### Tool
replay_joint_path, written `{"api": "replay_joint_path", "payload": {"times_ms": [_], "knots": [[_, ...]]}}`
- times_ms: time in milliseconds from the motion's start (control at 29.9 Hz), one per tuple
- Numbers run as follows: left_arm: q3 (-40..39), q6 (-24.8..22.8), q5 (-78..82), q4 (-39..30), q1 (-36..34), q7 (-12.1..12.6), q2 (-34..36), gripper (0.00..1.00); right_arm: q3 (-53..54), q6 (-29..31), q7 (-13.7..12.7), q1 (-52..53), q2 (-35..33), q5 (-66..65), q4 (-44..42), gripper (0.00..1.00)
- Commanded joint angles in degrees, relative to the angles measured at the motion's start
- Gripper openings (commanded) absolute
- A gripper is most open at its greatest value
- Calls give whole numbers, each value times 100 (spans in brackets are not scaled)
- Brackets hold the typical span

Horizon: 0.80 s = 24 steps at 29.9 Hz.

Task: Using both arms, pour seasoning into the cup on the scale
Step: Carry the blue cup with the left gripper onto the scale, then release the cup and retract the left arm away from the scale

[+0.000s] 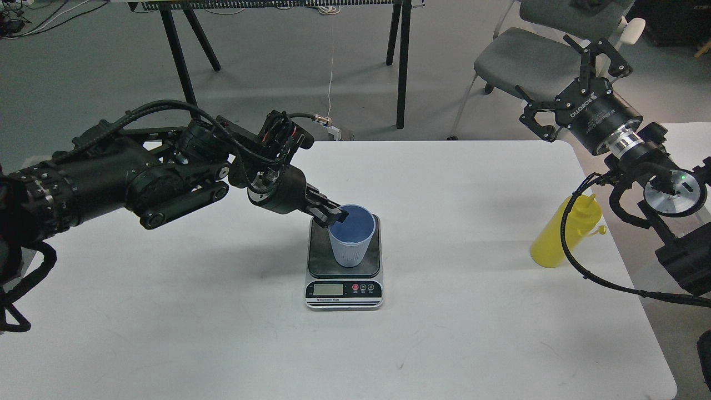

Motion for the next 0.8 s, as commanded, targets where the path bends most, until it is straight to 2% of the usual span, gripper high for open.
{"api": "replay_joint_path", "payload": {"times_ms": [0, 134, 301, 402, 502, 569, 636, 770], "knots": [[-13, 0, -140, -9, -8, 0, 9, 38, 0, 0, -1, 0, -4, 0, 0, 100], [-144, 0, -358, -18, -69, 0, 123, 52, 0, 0, -1, 0, -4, 0, 0, 100], [-1022, 0, -1823, 87, -499, 0, 729, 70, 18, 0, -1, 0, -30, 17, -8, 100], [-1935, 0, -3692, 805, -562, 0, 923, 75, 105, 0, -9, -17, -74, 105, -17, 100], [-2622, 0, -5907, 2052, -335, 0, 915, 77, 394, 0, -27, -78, -118, 297, -26, 100], [-2773, 0, -7402, 3062, 16, 0, 827, 79, 554, 0, -106, -254, -345, 884, 18, 100], [-2765, 0, -8371, 3706, 281, 0, 652, 81, 510, 0, -220, -360, -766, 1386, 79, 100], [-2835, 0, -8841, 3963, 825, 0, 317, 82, 492, 0, -387, -754, -1505, 2168, 132, 100]]}}
